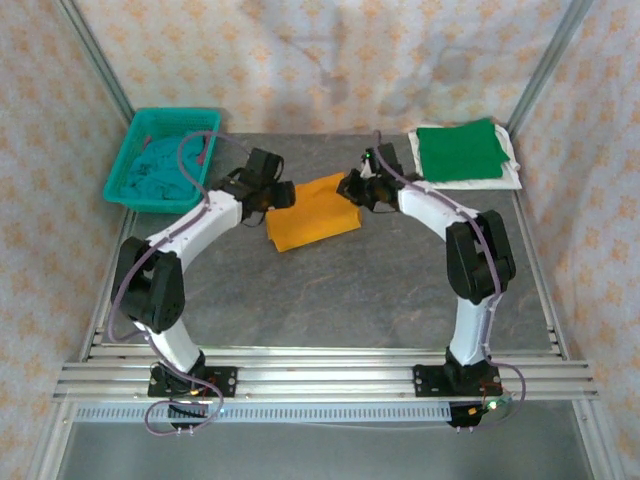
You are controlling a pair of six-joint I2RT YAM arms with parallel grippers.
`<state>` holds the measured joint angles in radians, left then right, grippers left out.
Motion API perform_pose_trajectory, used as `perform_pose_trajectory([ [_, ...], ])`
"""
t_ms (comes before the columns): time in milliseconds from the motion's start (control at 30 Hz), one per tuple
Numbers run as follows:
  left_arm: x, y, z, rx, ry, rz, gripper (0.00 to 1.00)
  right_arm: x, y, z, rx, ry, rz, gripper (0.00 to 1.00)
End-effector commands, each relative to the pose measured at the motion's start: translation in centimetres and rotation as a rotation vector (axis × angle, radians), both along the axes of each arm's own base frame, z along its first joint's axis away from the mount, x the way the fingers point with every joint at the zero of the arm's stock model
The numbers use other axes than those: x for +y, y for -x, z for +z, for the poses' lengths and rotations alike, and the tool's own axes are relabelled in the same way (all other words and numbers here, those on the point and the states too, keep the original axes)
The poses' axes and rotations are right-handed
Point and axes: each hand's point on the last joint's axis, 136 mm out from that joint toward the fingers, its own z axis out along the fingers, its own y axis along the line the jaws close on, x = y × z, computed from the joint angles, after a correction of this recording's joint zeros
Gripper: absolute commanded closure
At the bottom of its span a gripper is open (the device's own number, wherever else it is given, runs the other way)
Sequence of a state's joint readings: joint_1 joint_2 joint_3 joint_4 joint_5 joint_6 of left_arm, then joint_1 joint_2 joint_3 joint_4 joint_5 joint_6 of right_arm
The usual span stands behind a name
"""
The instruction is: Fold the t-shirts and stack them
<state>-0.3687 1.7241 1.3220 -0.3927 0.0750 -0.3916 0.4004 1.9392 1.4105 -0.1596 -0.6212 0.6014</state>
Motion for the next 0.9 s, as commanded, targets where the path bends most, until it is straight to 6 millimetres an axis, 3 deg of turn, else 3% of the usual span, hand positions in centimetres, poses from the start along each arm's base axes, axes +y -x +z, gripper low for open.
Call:
perform_pose_trajectory([
  [0,1.2,-1.3,-5.0,0.018,0.004,0.061,0.42,-0.3,-1.4,-3.5,-0.026,-0.031,-0.016,0.89],
  [67,1.7,-1.0,-7.3,0.058,-0.032,0.072,0.44,-1.5,-1.6,-7.2,0.034,0.007,-0.036,0.90],
  [133,2.0,-0.4,-8.8,0.091,-0.053,0.080,0.45,-2.3,-1.3,-9.4,0.067,0.004,-0.053,0.93],
  [300,3.2,2.0,-10.2,0.123,-0.073,0.103,0.45,-3.1,2.4,-10.8,0.109,0.017,-0.043,0.93],
  [433,3.8,4.1,-9.5,0.126,-0.078,0.091,0.46,-2.3,5.8,-9.2,0.124,-0.012,-0.014,0.93],
  [567,4.5,5.0,-6.3,0.062,-0.100,0.073,0.45,-0.9,7.2,-4.8,0.103,-0.075,-0.012,0.91],
  [733,3.6,2.9,-1.9,-0.021,-0.092,0.032,0.45,-1.0,4.2,-1.0,0.034,-0.027,-0.052,0.92],
  [867,1.8,0.3,-1.2,-0.088,-0.021,0.014,0.45,0.2,0.6,-1.4,0.012,-0.004,-0.049,0.92],
])
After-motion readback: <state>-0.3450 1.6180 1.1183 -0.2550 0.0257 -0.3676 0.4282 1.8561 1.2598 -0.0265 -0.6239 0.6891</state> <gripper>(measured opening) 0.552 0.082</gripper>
